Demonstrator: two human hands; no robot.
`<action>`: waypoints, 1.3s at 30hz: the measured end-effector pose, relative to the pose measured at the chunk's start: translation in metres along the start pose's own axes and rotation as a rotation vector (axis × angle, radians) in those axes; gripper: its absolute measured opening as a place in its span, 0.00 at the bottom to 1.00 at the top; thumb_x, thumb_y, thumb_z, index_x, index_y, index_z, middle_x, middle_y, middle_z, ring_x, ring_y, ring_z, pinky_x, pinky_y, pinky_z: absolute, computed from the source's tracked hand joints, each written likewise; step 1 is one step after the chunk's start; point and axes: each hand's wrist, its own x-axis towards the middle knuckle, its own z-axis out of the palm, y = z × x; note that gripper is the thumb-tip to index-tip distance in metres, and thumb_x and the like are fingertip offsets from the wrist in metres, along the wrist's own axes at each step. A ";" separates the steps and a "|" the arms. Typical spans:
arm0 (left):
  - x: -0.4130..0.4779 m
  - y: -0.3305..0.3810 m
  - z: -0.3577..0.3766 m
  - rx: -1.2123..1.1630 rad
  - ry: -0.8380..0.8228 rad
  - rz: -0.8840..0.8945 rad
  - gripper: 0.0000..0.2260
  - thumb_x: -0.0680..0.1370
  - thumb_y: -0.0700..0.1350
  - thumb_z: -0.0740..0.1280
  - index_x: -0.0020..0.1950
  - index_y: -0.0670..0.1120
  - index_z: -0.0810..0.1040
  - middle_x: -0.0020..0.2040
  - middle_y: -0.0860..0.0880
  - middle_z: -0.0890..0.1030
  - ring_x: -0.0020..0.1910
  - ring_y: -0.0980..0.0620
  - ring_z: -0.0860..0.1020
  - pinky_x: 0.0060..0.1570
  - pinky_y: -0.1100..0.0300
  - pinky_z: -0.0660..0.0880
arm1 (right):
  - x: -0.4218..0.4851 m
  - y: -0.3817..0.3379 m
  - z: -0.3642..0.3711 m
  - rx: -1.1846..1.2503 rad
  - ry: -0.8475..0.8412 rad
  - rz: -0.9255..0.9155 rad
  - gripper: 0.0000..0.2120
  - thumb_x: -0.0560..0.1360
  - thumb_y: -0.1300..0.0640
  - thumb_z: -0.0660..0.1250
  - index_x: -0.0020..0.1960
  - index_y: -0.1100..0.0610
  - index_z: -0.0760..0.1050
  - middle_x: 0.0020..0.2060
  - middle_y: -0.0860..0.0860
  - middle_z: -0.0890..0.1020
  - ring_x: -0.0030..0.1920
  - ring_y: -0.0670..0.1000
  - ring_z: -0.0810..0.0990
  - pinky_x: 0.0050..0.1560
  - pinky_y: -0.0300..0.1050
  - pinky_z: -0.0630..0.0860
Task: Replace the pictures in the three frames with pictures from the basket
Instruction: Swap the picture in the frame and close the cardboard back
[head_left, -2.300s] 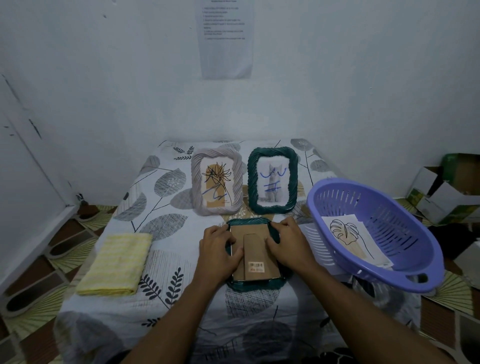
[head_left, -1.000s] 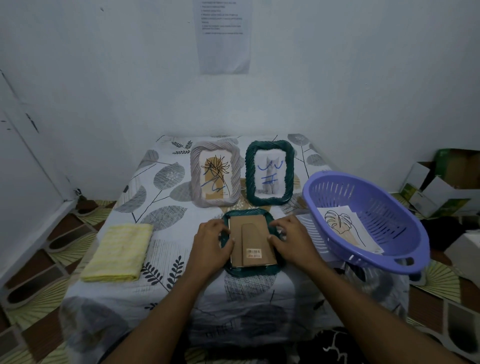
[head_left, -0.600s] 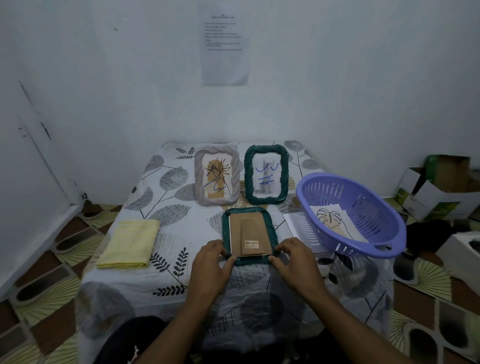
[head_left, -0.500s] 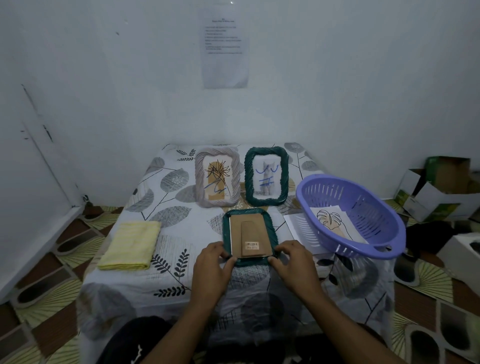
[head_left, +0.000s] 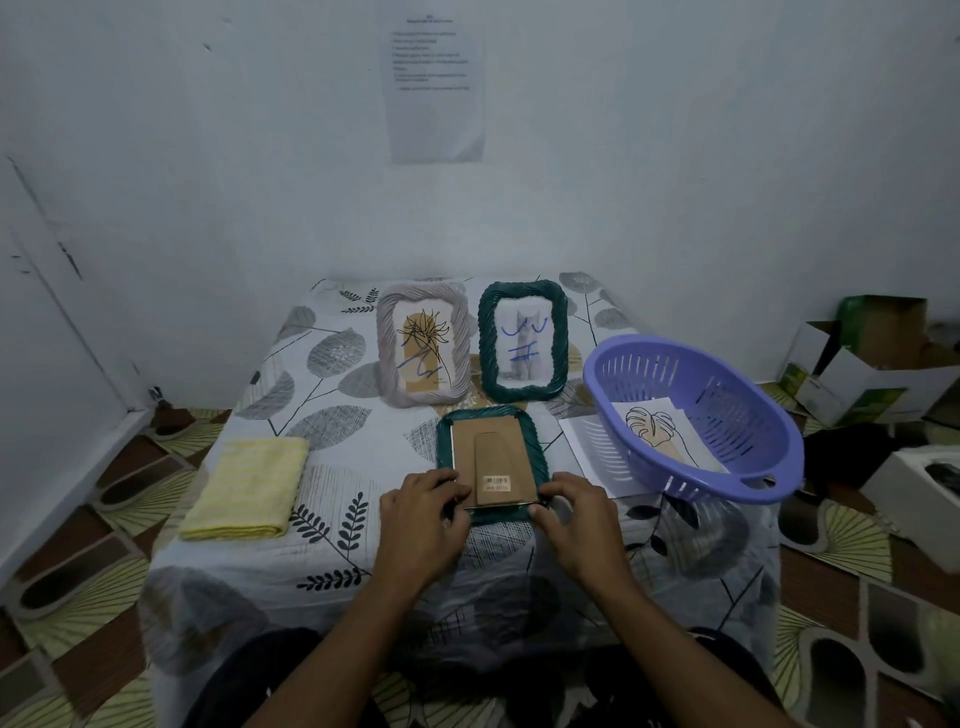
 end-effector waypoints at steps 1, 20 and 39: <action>0.001 -0.001 0.001 -0.011 0.007 0.001 0.18 0.71 0.52 0.59 0.56 0.53 0.82 0.62 0.55 0.77 0.61 0.53 0.72 0.51 0.57 0.60 | 0.000 0.001 0.001 -0.001 -0.008 -0.009 0.07 0.70 0.54 0.74 0.47 0.53 0.81 0.48 0.47 0.81 0.52 0.51 0.78 0.56 0.53 0.75; -0.008 -0.006 -0.004 -0.183 0.088 0.002 0.08 0.72 0.47 0.73 0.43 0.43 0.82 0.57 0.49 0.79 0.53 0.51 0.78 0.54 0.59 0.72 | 0.011 -0.007 -0.003 -0.202 -0.119 -0.012 0.15 0.78 0.51 0.64 0.63 0.50 0.77 0.59 0.50 0.75 0.61 0.52 0.69 0.62 0.51 0.67; -0.006 -0.008 -0.001 -0.289 0.085 0.013 0.05 0.72 0.45 0.73 0.42 0.44 0.82 0.53 0.56 0.79 0.52 0.55 0.74 0.50 0.61 0.71 | 0.010 -0.008 0.002 -0.257 -0.072 -0.019 0.12 0.77 0.48 0.64 0.58 0.50 0.79 0.56 0.49 0.75 0.59 0.52 0.69 0.57 0.50 0.68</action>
